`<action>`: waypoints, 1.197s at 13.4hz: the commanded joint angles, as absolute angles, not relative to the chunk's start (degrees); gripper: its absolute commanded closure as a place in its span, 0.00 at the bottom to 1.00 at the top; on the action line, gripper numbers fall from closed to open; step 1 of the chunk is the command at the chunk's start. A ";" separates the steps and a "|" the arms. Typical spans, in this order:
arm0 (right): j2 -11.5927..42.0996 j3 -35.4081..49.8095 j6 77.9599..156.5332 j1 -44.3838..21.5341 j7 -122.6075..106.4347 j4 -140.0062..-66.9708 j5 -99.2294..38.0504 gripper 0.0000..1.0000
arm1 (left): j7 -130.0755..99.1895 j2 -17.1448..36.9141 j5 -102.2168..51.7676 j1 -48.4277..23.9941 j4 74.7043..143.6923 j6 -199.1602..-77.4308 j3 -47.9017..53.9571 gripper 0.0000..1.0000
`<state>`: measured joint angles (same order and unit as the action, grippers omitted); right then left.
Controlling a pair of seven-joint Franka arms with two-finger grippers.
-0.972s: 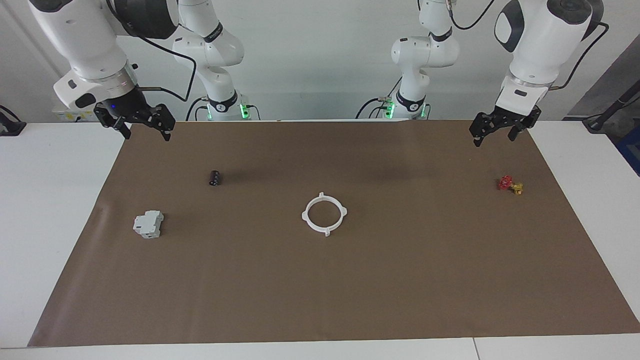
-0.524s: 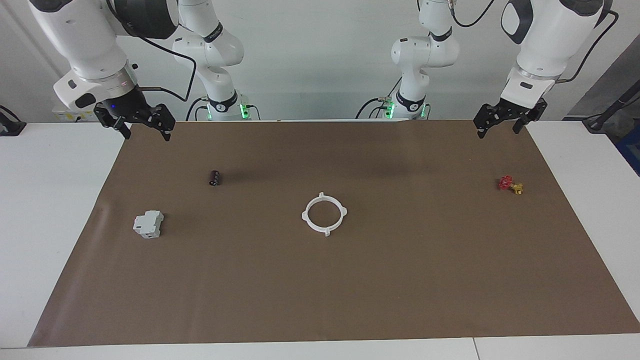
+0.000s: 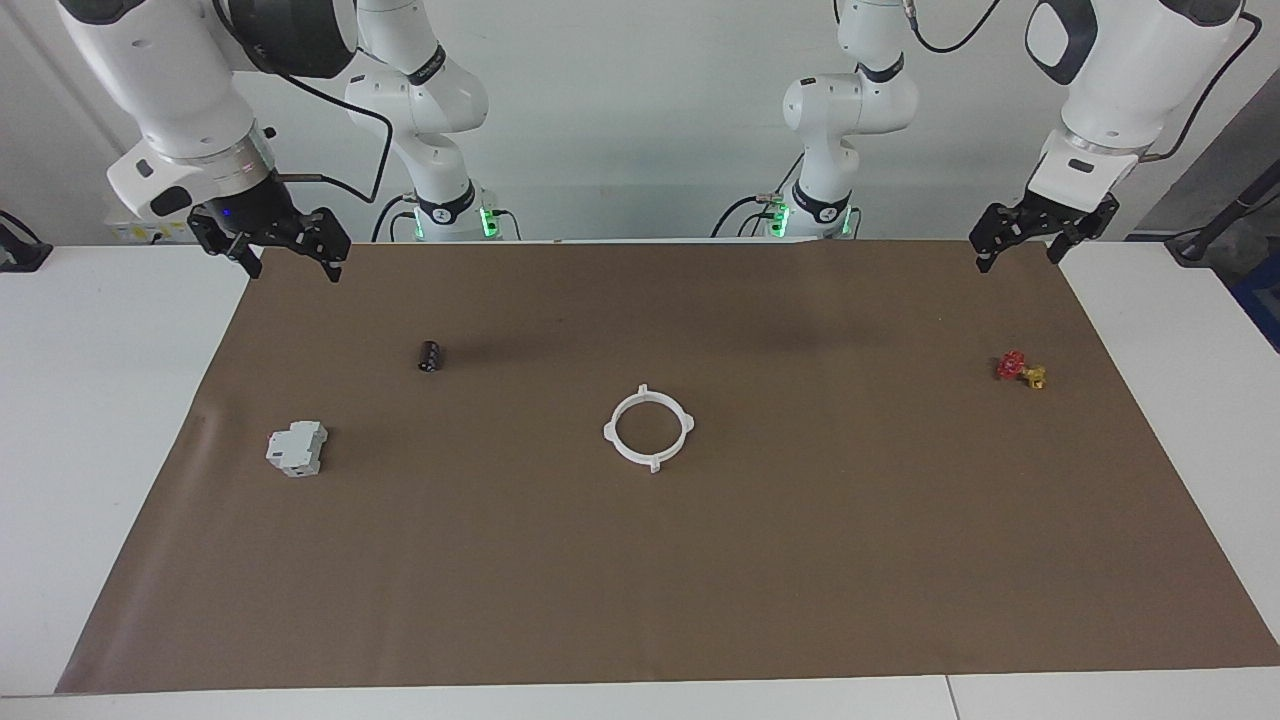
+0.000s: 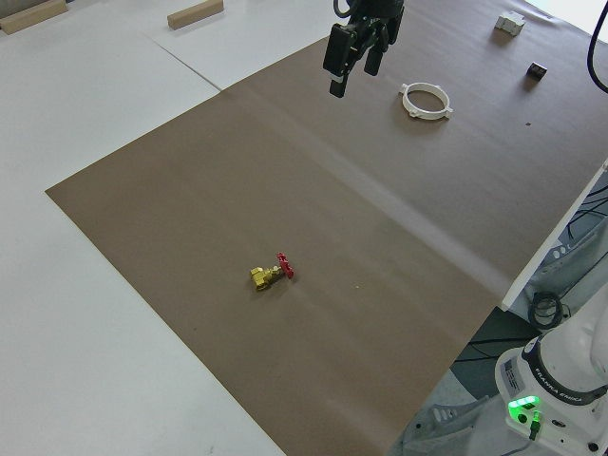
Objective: Assemble drain pipe with both arms
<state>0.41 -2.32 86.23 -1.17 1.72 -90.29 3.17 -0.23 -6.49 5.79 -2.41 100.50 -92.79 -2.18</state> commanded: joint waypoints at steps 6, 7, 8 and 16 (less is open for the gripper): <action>-0.79 -2.11 86.13 -0.62 2.46 -91.32 1.85 0.00 | 0.97 -6.25 5.27 -0.79 99.85 -91.76 -1.67 0.00; -0.79 -2.11 86.13 -0.62 2.46 -91.32 1.85 0.00 | 0.62 -4.85 5.19 -0.88 99.50 -91.67 -2.02 0.00; -0.79 -2.11 86.13 -0.62 2.46 -91.32 1.85 0.00 | 0.44 -3.96 4.66 -0.53 97.23 -91.23 -1.33 0.00; -0.79 -2.11 86.13 -0.62 2.46 -91.32 1.85 0.00 | 0.88 -3.16 3.06 -2.79 88.33 -84.64 0.97 0.00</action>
<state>0.41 -2.32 86.23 -1.17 1.72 -90.29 3.17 0.25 -3.82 2.53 -0.11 89.56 -85.71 1.44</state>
